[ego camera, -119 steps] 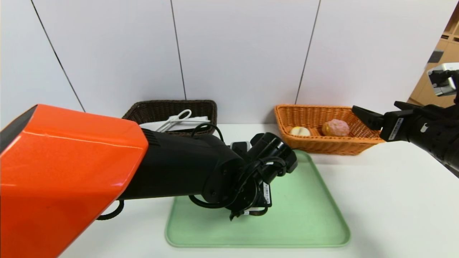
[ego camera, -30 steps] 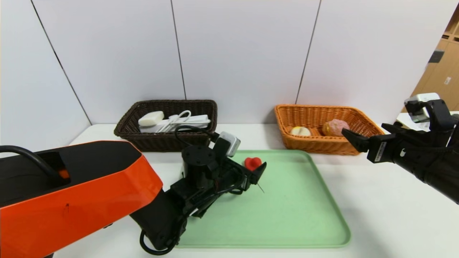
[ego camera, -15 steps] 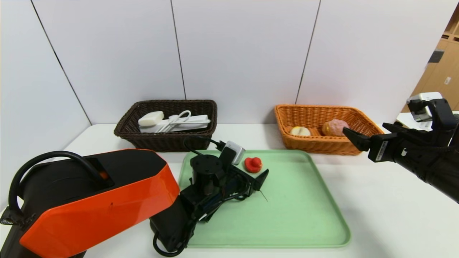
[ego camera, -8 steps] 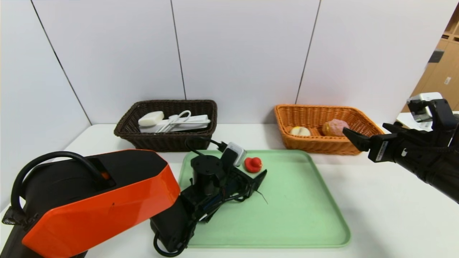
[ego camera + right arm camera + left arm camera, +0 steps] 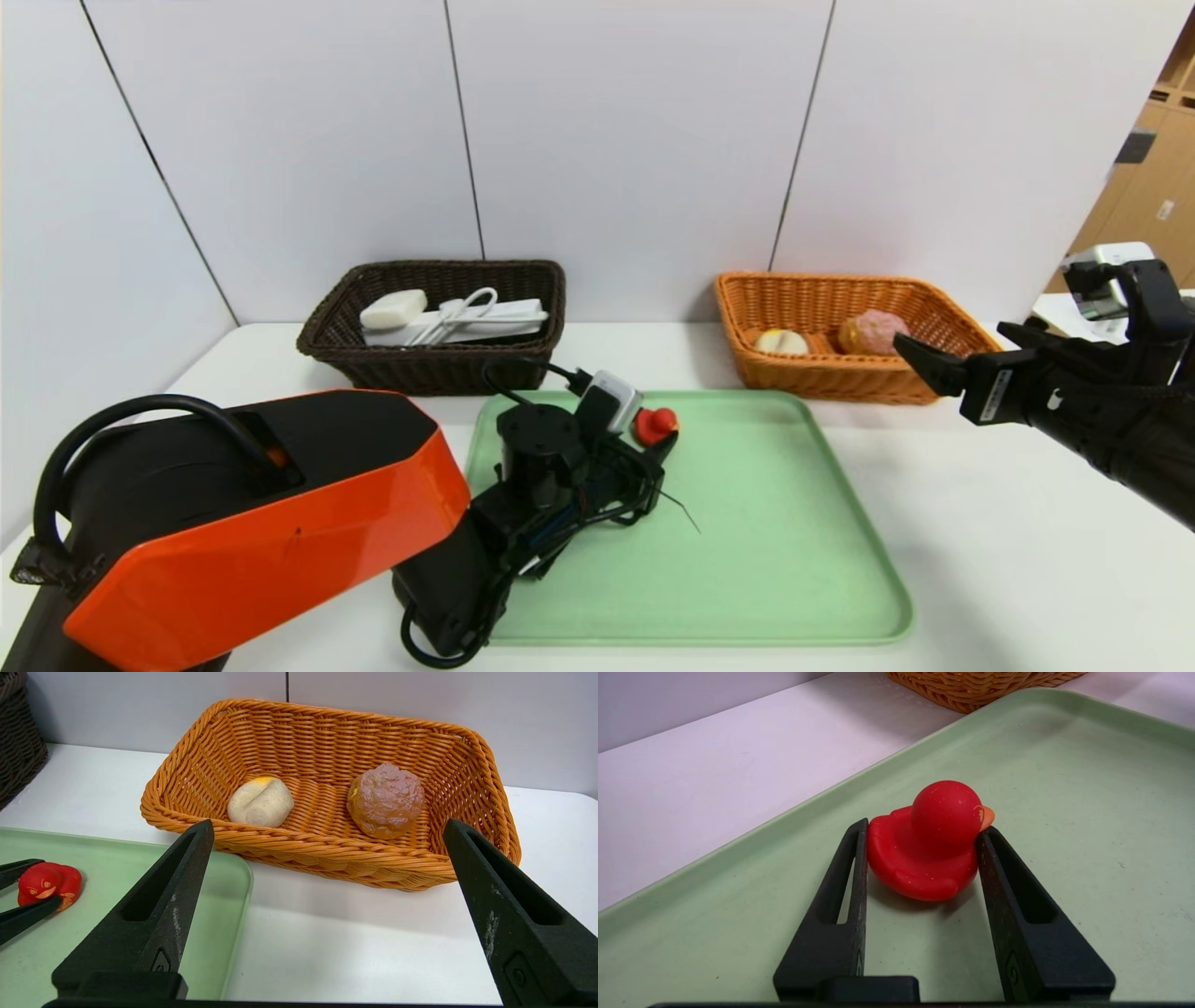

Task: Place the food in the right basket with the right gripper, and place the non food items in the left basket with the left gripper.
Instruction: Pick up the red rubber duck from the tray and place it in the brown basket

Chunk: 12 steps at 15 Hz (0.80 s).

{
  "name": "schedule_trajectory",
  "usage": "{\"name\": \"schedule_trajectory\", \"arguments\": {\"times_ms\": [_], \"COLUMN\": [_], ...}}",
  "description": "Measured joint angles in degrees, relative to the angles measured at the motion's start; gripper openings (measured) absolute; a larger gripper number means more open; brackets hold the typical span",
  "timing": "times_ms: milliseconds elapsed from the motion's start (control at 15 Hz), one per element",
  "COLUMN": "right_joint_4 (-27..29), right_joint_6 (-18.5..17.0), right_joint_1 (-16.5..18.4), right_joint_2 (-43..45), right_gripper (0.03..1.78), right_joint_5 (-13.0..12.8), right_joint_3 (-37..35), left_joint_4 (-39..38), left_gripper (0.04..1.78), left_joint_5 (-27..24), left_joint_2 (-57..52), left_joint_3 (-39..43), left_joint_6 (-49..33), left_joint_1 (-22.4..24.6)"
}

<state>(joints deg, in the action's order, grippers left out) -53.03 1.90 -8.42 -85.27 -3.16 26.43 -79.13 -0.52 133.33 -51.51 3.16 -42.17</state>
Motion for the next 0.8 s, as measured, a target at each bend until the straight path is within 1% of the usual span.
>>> {"name": "schedule_trajectory", "arguments": {"times_ms": [400,800], "right_joint_4": [0.0,0.0], "right_joint_6": [0.0,0.0], "right_joint_1": [0.0,0.05], "right_joint_2": [0.02,0.02], "right_gripper": [1.69,1.69], "right_joint_5": [0.0,0.02], "right_joint_3": [-0.06,-0.57], "left_joint_4": [0.11,0.41], "left_gripper": [0.68,0.66], "left_joint_5": [0.0,-0.1], "left_joint_2": [-2.05,-12.15], "left_joint_3": [0.6,2.47], "left_joint_6": [0.11,0.04], "left_joint_1": [-0.11,0.09]}}
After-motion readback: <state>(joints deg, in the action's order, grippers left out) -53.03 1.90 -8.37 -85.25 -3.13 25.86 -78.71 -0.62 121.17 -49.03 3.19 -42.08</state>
